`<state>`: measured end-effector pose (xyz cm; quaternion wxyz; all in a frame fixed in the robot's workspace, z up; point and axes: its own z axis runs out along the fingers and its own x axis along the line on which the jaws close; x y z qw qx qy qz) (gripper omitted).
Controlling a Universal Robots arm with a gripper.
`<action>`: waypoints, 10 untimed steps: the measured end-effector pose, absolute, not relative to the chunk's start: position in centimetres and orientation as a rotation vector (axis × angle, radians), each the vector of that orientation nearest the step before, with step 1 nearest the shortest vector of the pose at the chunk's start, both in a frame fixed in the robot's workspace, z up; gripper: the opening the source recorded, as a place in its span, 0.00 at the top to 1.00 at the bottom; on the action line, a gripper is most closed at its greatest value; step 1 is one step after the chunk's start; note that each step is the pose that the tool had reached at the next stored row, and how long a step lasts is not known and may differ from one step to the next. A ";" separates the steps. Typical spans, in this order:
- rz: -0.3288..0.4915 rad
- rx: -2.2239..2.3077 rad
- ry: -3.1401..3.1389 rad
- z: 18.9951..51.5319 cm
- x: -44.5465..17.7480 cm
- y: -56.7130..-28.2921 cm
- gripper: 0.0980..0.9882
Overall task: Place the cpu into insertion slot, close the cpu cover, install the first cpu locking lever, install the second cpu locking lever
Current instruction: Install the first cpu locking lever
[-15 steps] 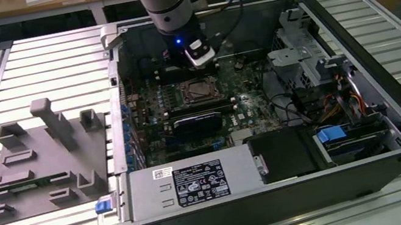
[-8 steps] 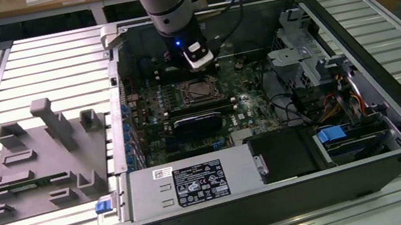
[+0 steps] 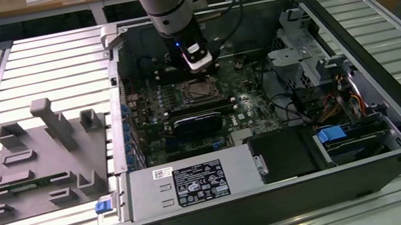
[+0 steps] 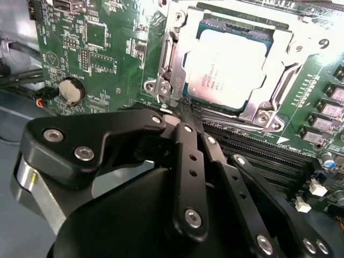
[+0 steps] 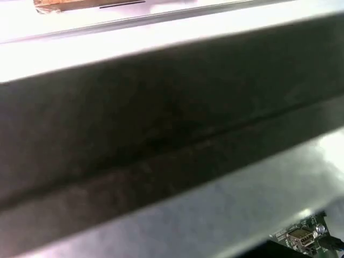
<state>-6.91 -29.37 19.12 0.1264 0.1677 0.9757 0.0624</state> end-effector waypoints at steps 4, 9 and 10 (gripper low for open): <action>0.181 0.488 2.841 19.5 -6.9 -29.4 1.00; 0.181 0.488 2.841 20.2 -6.9 -29.4 1.00; 0.181 0.488 2.841 20.2 -6.9 -29.4 1.00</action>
